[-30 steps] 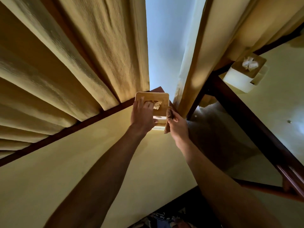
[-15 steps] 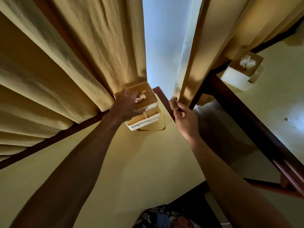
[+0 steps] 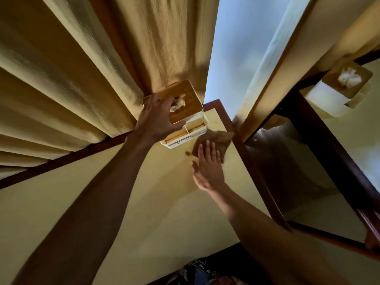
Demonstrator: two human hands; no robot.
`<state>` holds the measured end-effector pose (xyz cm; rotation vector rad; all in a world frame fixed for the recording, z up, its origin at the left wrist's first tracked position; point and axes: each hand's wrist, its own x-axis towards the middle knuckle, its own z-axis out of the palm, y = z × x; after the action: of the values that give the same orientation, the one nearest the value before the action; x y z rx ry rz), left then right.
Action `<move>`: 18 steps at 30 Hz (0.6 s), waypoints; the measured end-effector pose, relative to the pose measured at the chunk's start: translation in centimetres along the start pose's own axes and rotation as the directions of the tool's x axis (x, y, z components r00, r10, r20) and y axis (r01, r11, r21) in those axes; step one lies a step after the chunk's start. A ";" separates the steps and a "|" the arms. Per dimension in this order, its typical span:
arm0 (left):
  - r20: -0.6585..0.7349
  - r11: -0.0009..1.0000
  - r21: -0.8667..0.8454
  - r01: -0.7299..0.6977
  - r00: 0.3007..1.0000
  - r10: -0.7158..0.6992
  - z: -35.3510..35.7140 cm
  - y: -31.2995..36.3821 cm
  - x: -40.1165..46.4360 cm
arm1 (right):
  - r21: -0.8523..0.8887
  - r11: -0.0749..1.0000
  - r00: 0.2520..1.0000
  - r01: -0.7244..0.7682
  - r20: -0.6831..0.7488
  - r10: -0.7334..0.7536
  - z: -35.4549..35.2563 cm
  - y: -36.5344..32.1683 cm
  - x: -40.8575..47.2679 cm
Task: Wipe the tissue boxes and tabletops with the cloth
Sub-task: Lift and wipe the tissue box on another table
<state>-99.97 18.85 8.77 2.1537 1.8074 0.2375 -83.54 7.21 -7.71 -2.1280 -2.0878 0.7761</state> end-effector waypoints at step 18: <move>-0.045 0.998 -0.041 0.052 0.998 -0.054 -0.7 -2.1 1.3 | -0.198 0.867 0.888 0.458 0.052 -0.457 -1.2 -0.7 6.4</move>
<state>-101.93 20.53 8.57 2.0867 1.8658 0.3109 -84.03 13.77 -8.33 -1.5838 -2.6232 0.5205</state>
